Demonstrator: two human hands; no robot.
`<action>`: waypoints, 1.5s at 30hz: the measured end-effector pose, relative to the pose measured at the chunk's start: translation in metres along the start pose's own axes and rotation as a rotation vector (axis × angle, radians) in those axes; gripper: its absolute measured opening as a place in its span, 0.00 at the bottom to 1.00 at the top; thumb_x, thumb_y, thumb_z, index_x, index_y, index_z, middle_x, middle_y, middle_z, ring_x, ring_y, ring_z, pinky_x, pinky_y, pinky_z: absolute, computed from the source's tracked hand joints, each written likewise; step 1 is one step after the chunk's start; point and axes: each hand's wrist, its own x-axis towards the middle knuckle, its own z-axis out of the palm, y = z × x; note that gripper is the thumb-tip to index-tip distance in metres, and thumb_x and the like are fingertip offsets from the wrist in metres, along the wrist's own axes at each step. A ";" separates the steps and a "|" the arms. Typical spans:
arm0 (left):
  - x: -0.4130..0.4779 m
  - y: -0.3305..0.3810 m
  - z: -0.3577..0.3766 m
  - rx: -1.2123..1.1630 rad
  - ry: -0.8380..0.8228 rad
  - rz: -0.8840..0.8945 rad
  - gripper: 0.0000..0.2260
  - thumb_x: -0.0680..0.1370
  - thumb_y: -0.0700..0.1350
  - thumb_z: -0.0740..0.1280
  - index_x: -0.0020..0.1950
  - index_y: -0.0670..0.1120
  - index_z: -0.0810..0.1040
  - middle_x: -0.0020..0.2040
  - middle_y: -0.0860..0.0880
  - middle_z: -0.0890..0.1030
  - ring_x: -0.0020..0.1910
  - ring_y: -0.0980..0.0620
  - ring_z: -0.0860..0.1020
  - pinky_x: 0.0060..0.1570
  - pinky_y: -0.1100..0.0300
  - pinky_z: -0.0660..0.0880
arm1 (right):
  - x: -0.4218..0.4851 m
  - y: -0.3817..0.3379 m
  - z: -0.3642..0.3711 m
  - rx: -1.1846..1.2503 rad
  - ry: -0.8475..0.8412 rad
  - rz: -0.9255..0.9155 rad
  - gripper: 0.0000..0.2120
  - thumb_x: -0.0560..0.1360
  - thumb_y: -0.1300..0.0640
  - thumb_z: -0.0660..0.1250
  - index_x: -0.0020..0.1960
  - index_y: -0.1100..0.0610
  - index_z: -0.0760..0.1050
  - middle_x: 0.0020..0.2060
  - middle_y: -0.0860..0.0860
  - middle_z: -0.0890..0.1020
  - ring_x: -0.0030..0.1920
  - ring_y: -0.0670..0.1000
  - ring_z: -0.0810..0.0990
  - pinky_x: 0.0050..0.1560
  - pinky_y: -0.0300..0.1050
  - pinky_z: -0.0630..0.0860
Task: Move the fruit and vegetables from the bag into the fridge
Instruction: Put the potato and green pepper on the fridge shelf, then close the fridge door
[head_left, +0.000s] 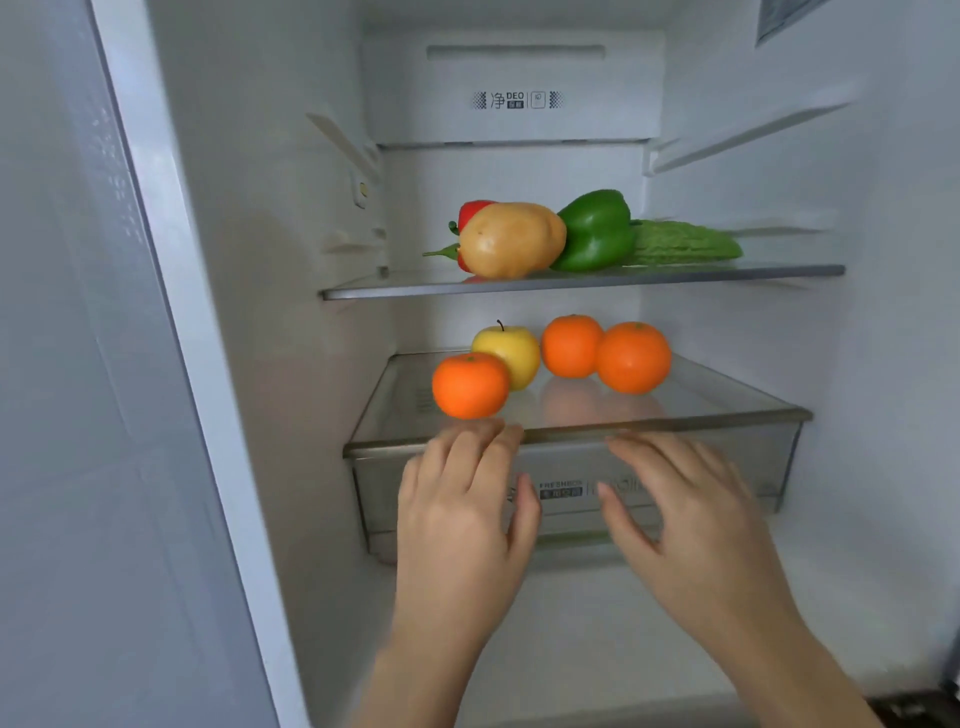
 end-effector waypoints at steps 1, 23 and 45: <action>-0.007 0.002 0.001 -0.015 -0.015 -0.008 0.14 0.73 0.45 0.61 0.56 0.43 0.78 0.53 0.47 0.80 0.53 0.48 0.74 0.48 0.56 0.68 | -0.008 -0.001 -0.003 -0.016 -0.021 0.009 0.16 0.71 0.51 0.60 0.51 0.59 0.78 0.46 0.54 0.81 0.47 0.56 0.77 0.47 0.53 0.73; -0.145 0.139 -0.080 -0.028 -0.141 -0.148 0.14 0.73 0.46 0.59 0.54 0.44 0.79 0.51 0.48 0.81 0.53 0.49 0.74 0.52 0.57 0.68 | -0.146 -0.021 -0.146 0.007 -0.193 0.084 0.19 0.71 0.49 0.58 0.52 0.59 0.79 0.47 0.53 0.83 0.48 0.55 0.80 0.51 0.57 0.76; -0.245 0.278 -0.199 -0.052 -0.312 -0.132 0.15 0.74 0.47 0.59 0.55 0.45 0.79 0.50 0.49 0.81 0.52 0.51 0.75 0.51 0.59 0.70 | -0.274 -0.060 -0.315 0.002 -0.258 0.201 0.21 0.72 0.48 0.57 0.55 0.61 0.78 0.48 0.55 0.82 0.49 0.57 0.80 0.53 0.59 0.76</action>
